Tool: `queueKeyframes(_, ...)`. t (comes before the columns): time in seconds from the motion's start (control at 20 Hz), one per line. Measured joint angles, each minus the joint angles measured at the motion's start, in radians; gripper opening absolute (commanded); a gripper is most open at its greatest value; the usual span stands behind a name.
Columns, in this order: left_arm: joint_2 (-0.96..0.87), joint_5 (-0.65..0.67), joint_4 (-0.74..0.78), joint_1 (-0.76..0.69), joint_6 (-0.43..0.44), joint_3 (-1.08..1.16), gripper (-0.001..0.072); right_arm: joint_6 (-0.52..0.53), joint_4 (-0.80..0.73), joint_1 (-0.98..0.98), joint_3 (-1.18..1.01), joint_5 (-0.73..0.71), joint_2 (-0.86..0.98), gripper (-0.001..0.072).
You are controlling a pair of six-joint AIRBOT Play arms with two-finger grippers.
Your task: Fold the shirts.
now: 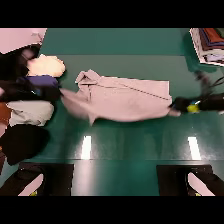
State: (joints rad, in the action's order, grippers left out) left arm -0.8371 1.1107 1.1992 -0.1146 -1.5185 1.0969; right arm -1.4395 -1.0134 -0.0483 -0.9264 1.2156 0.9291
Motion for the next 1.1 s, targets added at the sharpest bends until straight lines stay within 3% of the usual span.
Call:
queueKeyframes(0.4, 0.132, -0.016, 0.000, 0.000, -0.049, 0.681, 0.0021, 0.002, -0.003, 0.211, -0.587, 0.069, -0.252, 0.0009)
queueKeyframes(0.6, 0.142, -0.034, -0.005, -0.001, -0.073, 0.879, 0.0021, 0.002, 0.001, 0.349, -0.788, 0.172, -0.267, 0.0009)
queueKeyframes(0.9, 0.064, 0.096, 0.072, -0.001, -0.085, 0.827, 0.0022, -0.042, -0.008, 0.377, -0.967, 0.346, -0.119, 0.0009)
queueKeyframes(1.1, -0.076, 0.151, 0.100, -0.001, -0.085, 0.612, 0.0022, -0.091, -0.035, 0.277, -0.884, 0.440, 0.037, 0.0009)
